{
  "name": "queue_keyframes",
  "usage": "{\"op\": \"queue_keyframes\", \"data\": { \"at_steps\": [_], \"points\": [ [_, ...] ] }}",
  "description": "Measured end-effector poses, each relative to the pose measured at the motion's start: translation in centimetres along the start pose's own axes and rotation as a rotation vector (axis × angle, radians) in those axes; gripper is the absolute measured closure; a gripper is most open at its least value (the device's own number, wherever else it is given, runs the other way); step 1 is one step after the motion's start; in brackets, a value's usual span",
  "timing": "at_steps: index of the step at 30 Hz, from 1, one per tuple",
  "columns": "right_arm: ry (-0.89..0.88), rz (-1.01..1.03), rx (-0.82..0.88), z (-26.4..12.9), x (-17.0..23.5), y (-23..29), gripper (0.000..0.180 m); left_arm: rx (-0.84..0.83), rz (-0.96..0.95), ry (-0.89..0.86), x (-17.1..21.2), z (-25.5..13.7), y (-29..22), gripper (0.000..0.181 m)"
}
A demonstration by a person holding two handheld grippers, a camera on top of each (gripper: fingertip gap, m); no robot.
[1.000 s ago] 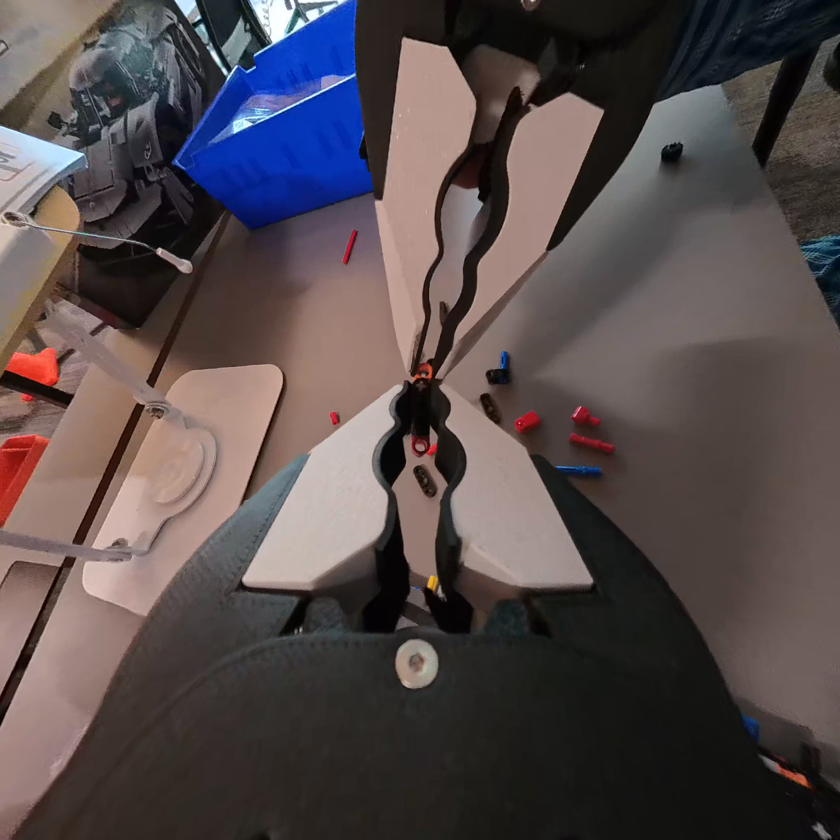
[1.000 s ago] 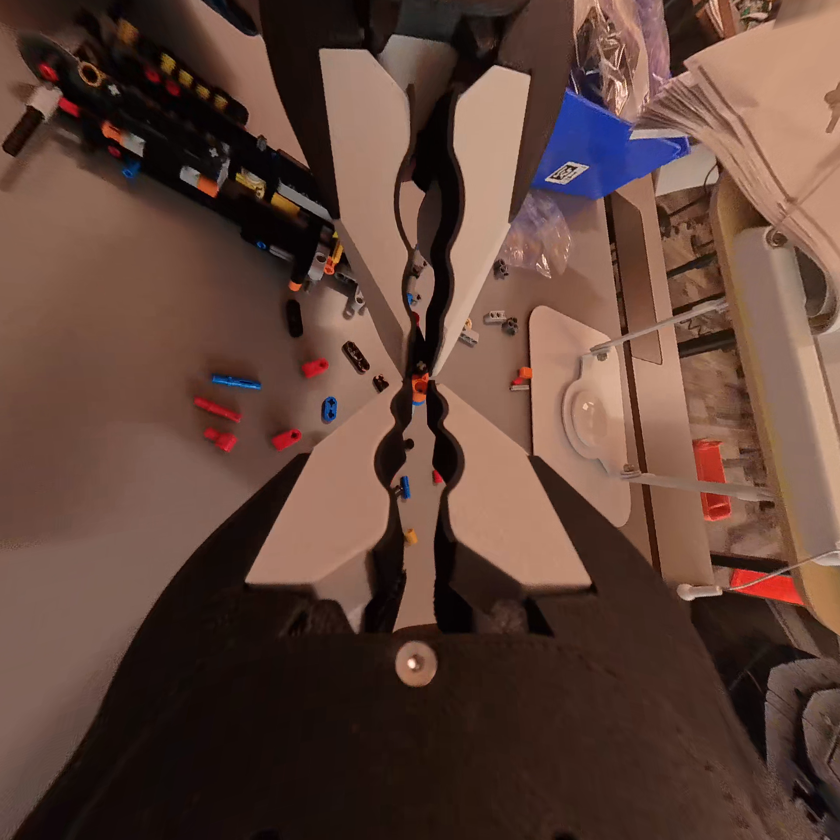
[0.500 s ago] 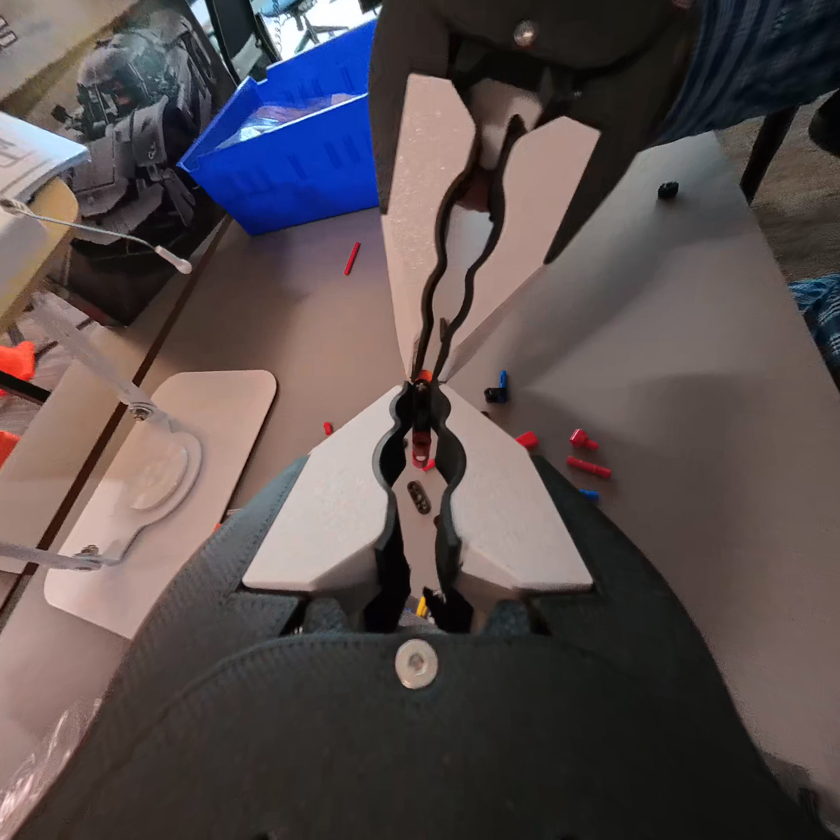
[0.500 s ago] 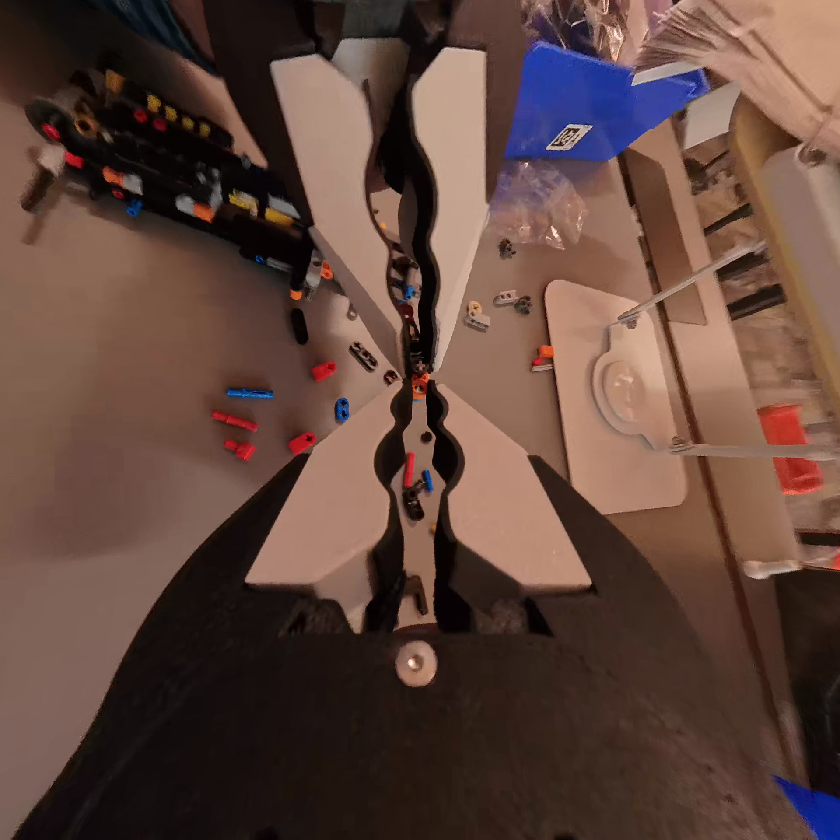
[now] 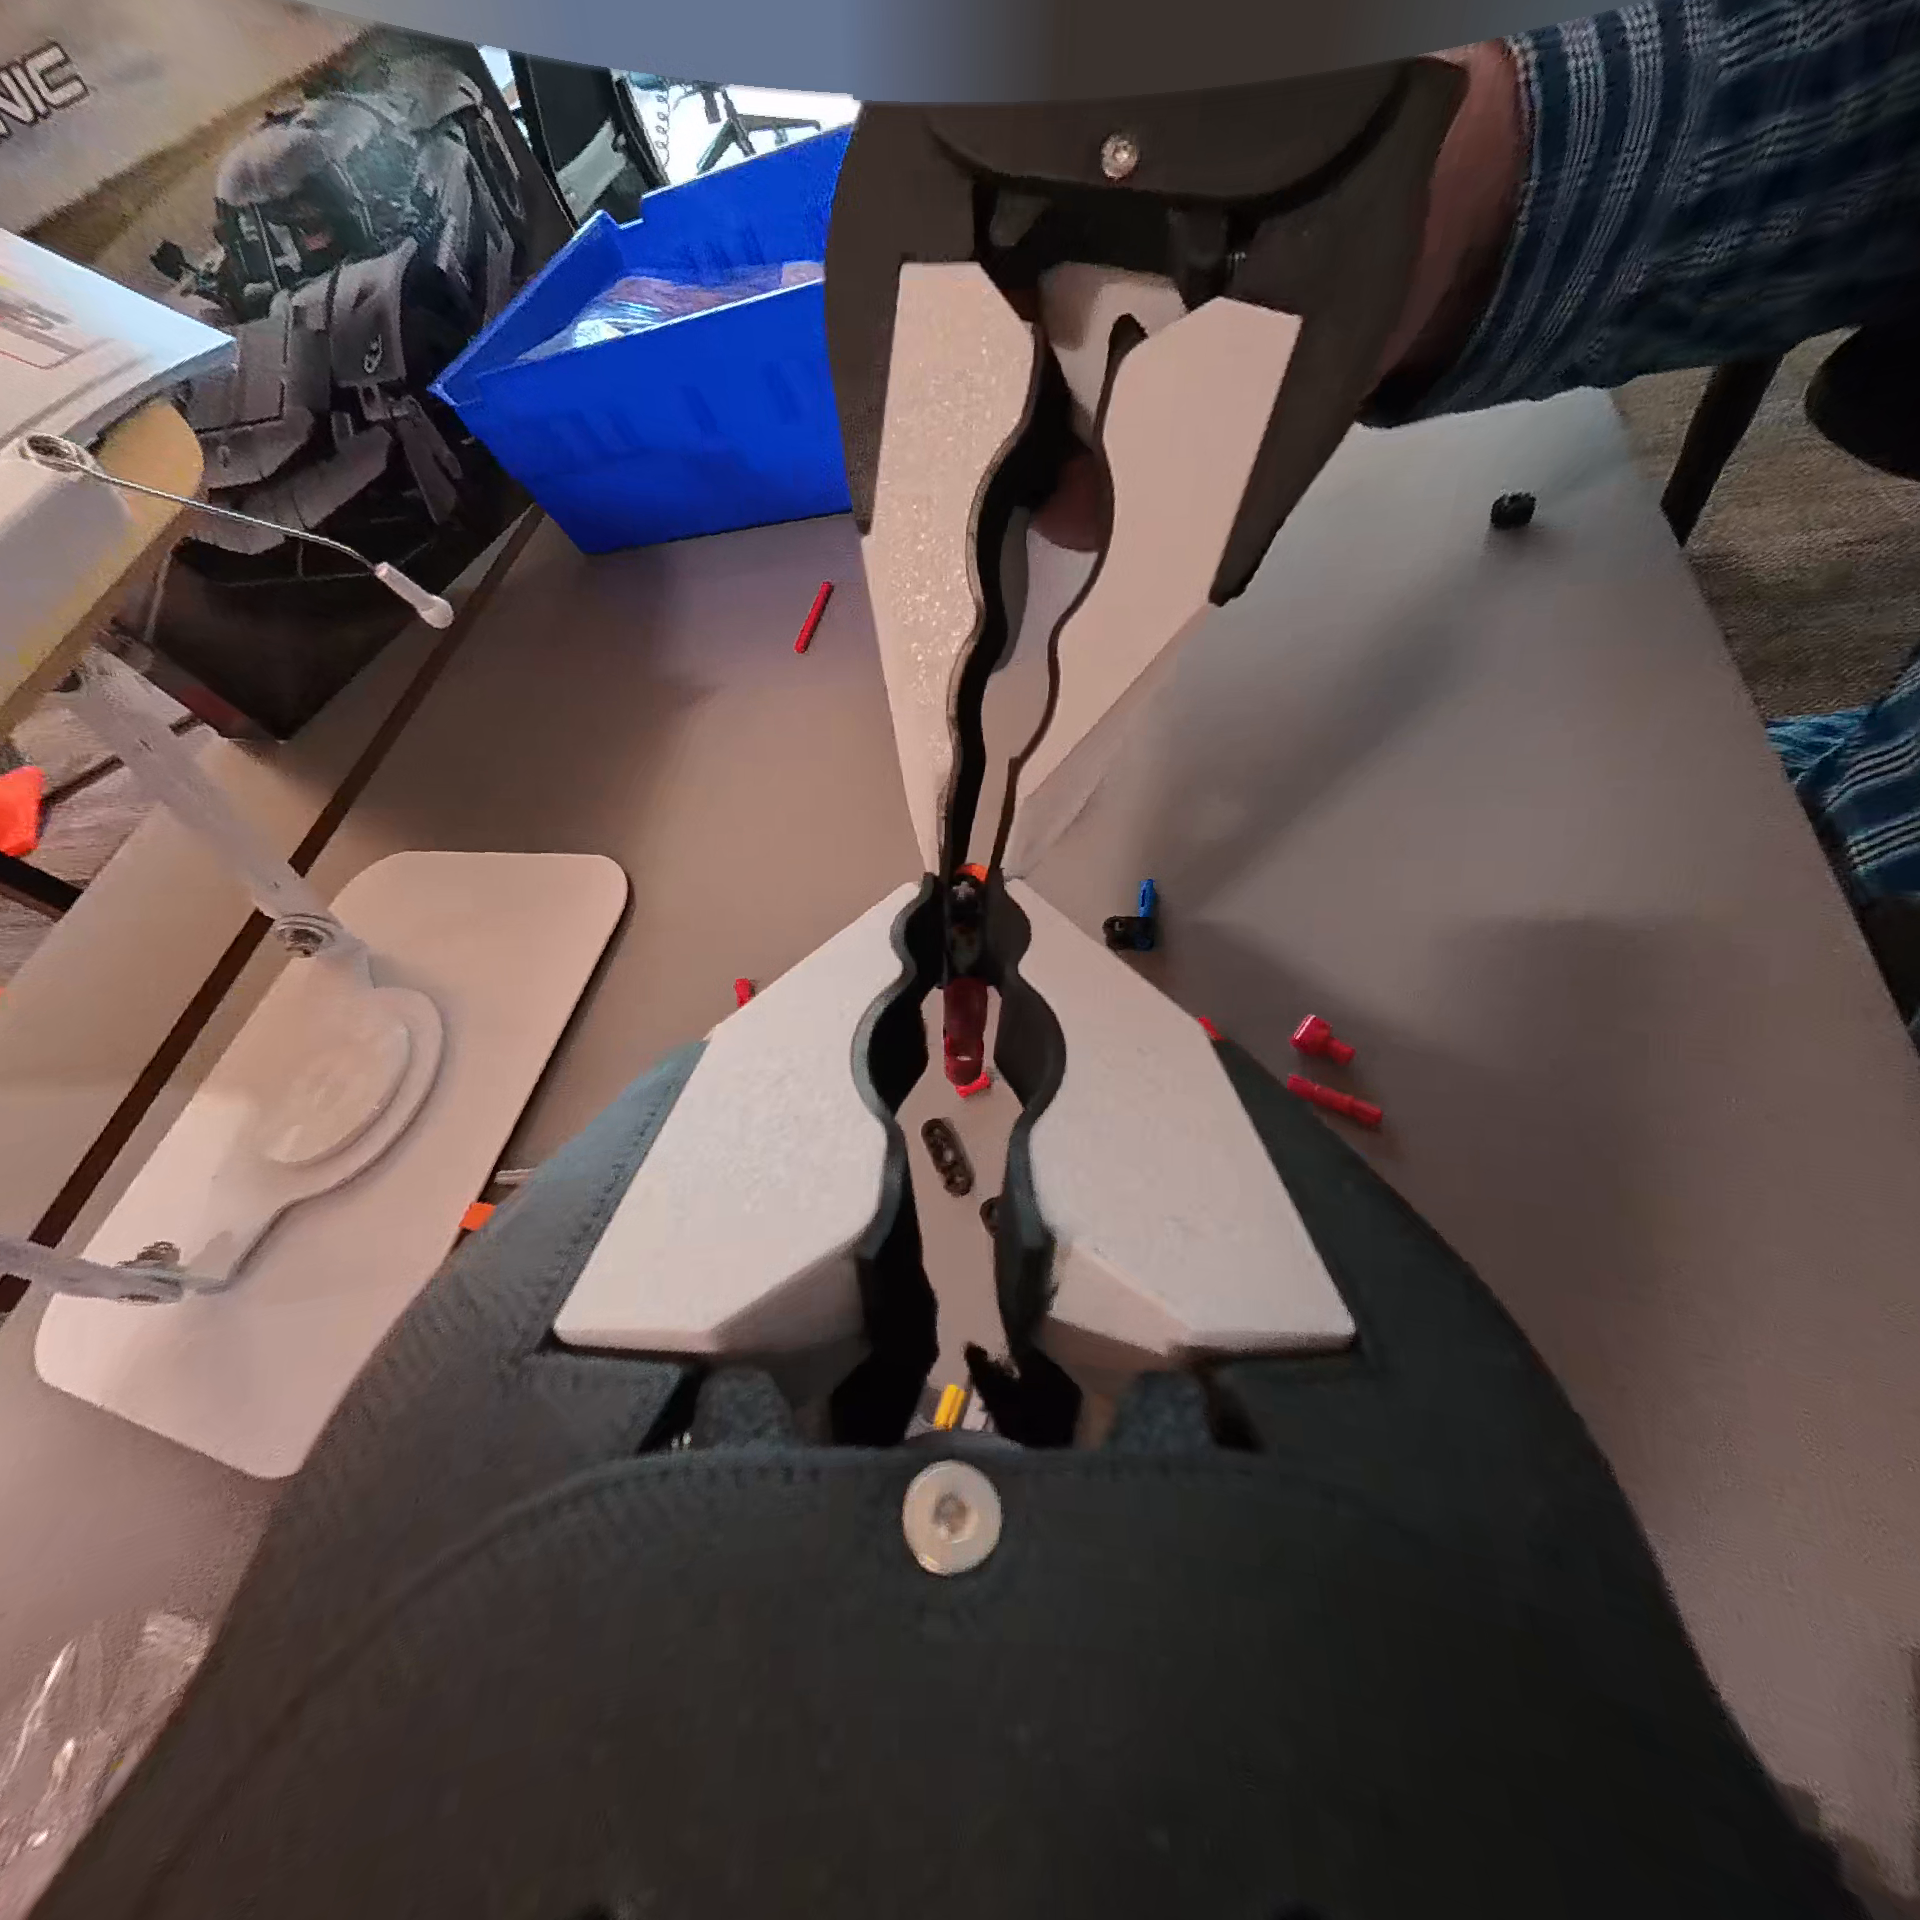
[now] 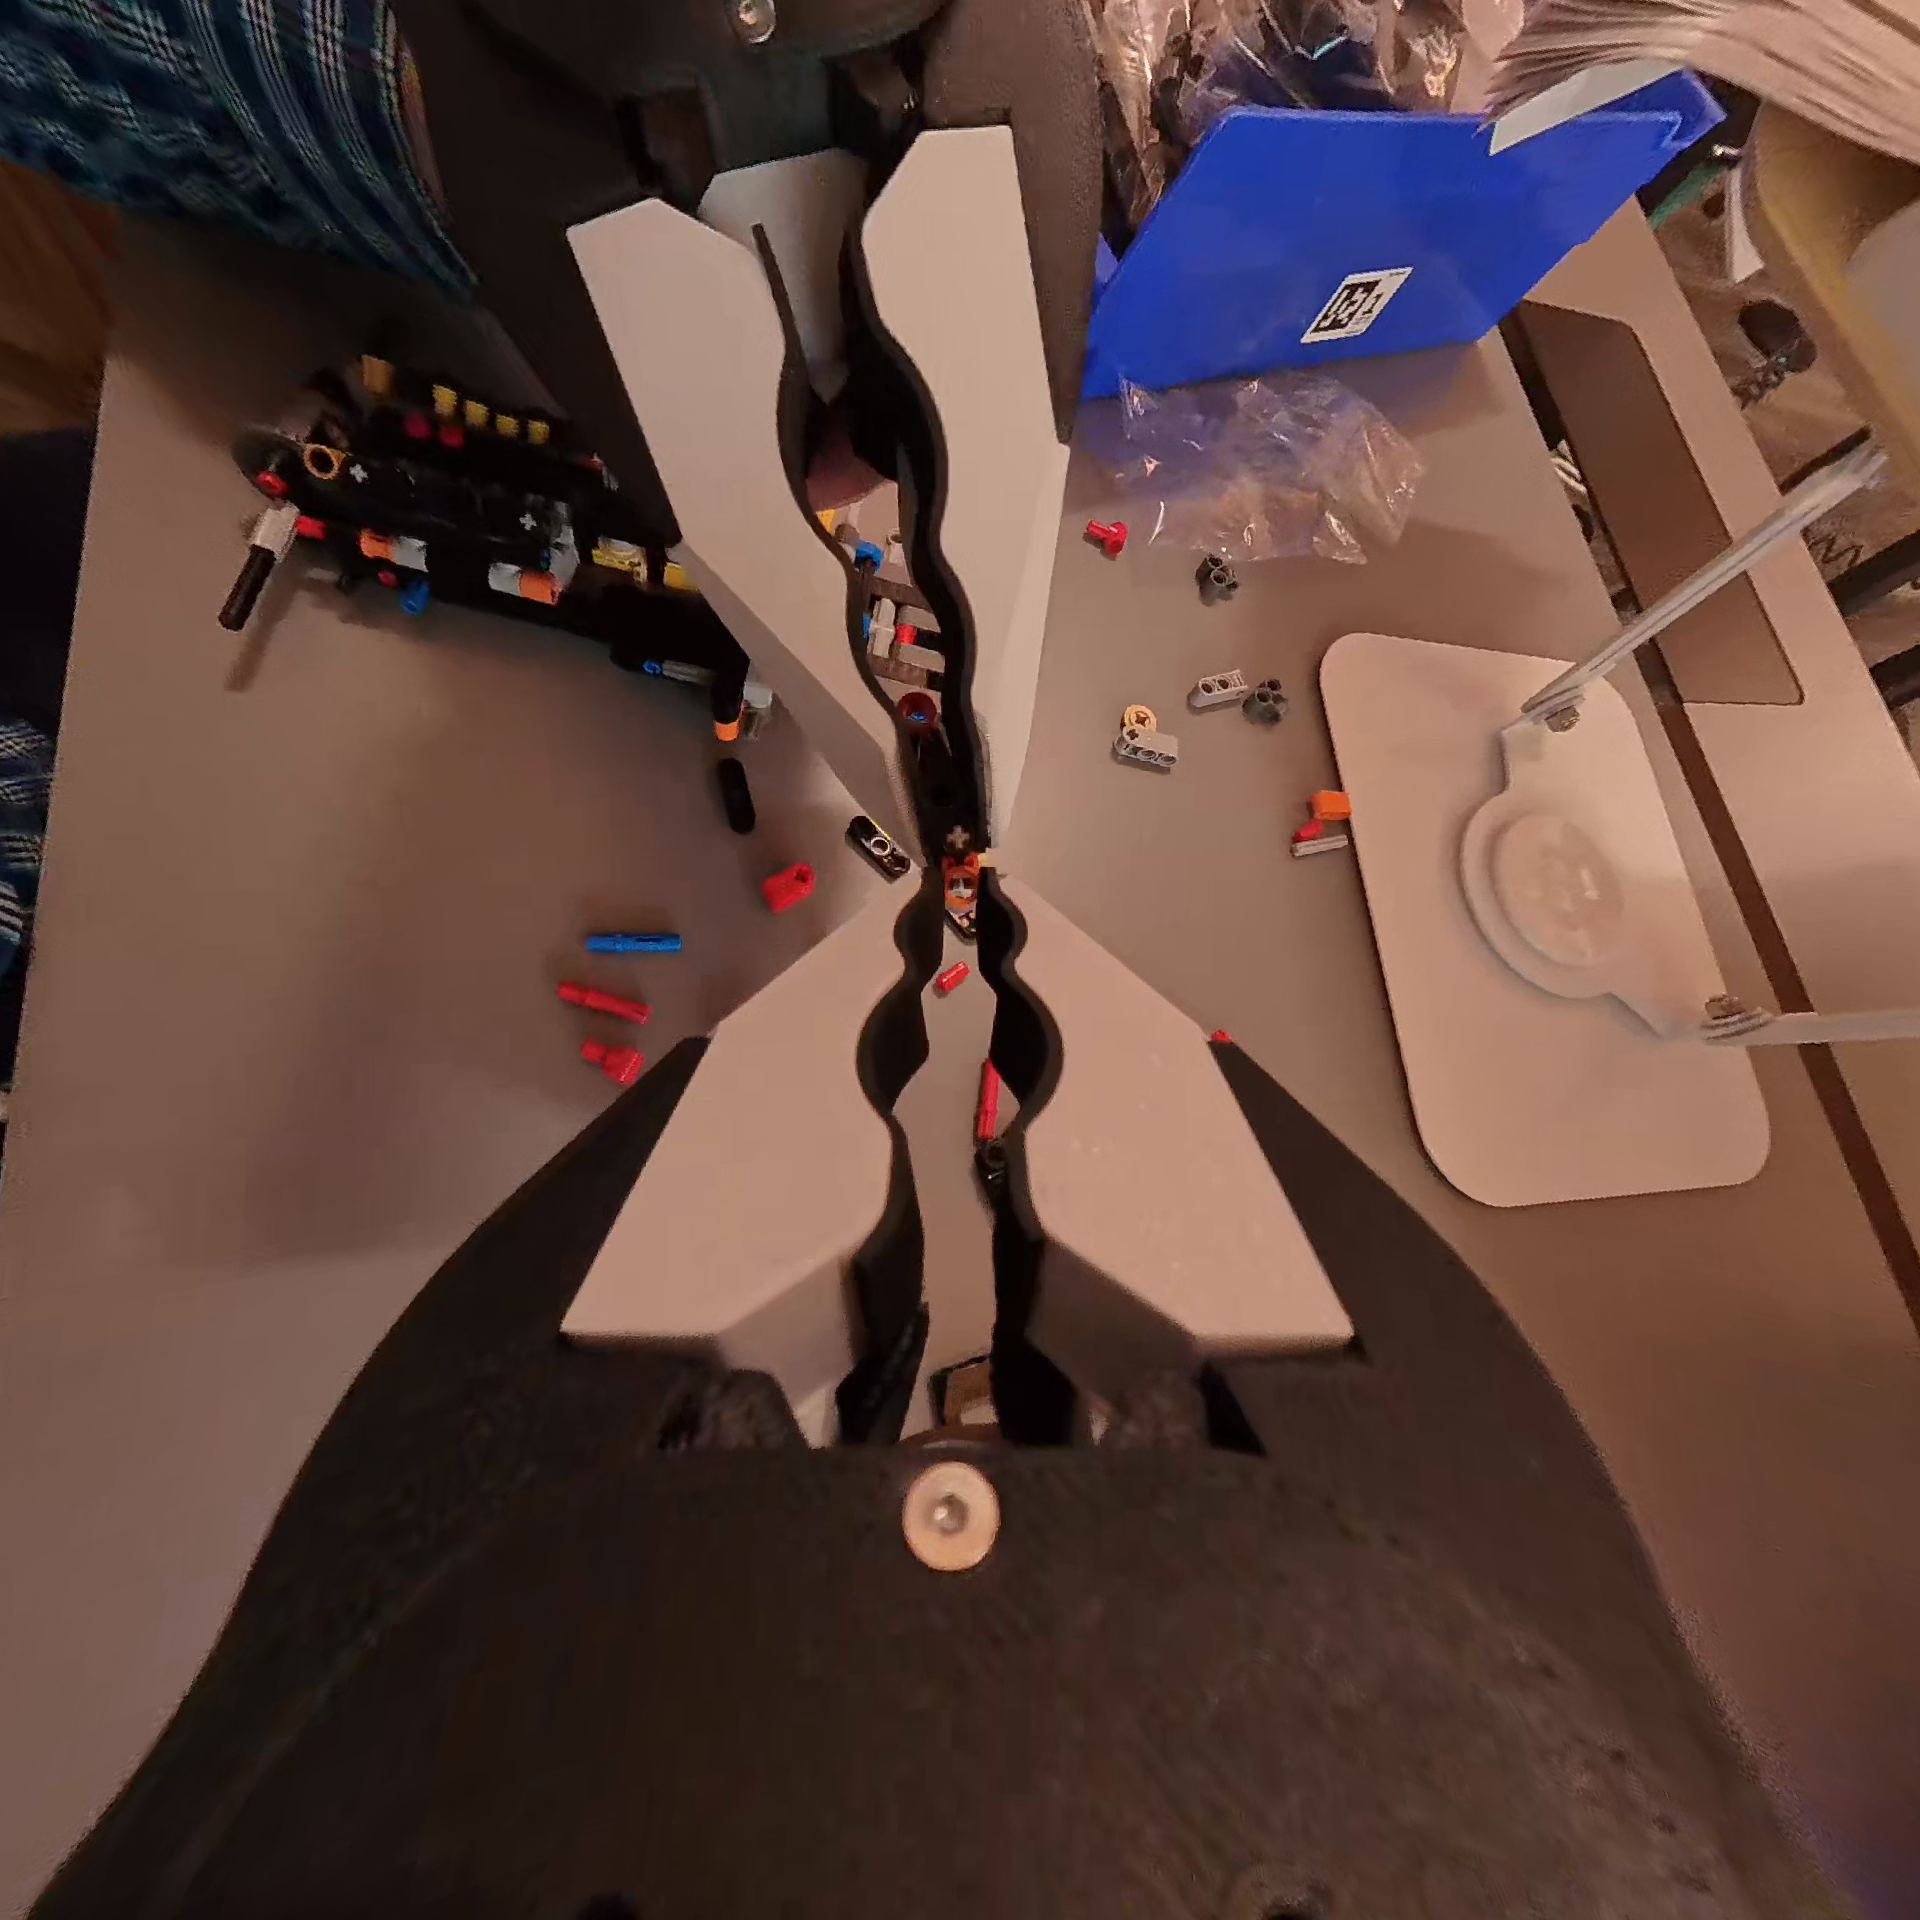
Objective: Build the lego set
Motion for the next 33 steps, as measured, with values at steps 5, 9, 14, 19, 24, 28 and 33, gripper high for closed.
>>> {"op": "queue_keyframes", "data": {
  "at_steps": [5,9,14,19,24,28,33],
  "points": [
    [-0.017,0.045,-0.054,-0.1,-0.3,0.1,0.177,-0.011,0.033,-0.018,-0.6,-0.2,-0.1,0.177],
    [-0.024,0.063,-0.058,0.0,-0.3,0.1,0.177,-0.007,0.025,-0.021,-0.4,-0.2,0.0,0.177],
    [-0.047,0.169,-0.073,-0.1,-0.6,-0.3,0.177,0.013,-0.034,-0.094,-0.7,-0.5,0.3,0.177],
    [-0.058,0.194,-0.051,-0.1,-0.6,-0.3,0.177,0.018,-0.066,-0.125,-0.9,-0.5,0.5,0.177],
    [-0.074,0.112,0.033,-0.6,-1.2,-0.9,0.177,0.06,-0.169,-0.221,-1.3,-0.8,0.9,0.177],
    [-0.078,0.04,0.125,-0.6,-1.8,-1.2,0.177,0.054,-0.222,-0.281,-1.6,-1.5,1.5,0.177],
    [-0.067,0.085,0.084,-0.1,-1.6,-0.2,0.18,-0.02,-0.241,-0.364,-2.4,-2.9,2.7,0.178]
  ]
}}
Point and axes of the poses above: each gripper's, where its closed fingertips meet, z out along the fingers, x out of its underside, y = z × x across the jaws, the point moved 1 cm from there along -z, back along the fingers, and after that the axes turned 14 degrees about x, right-handed, at the moved point
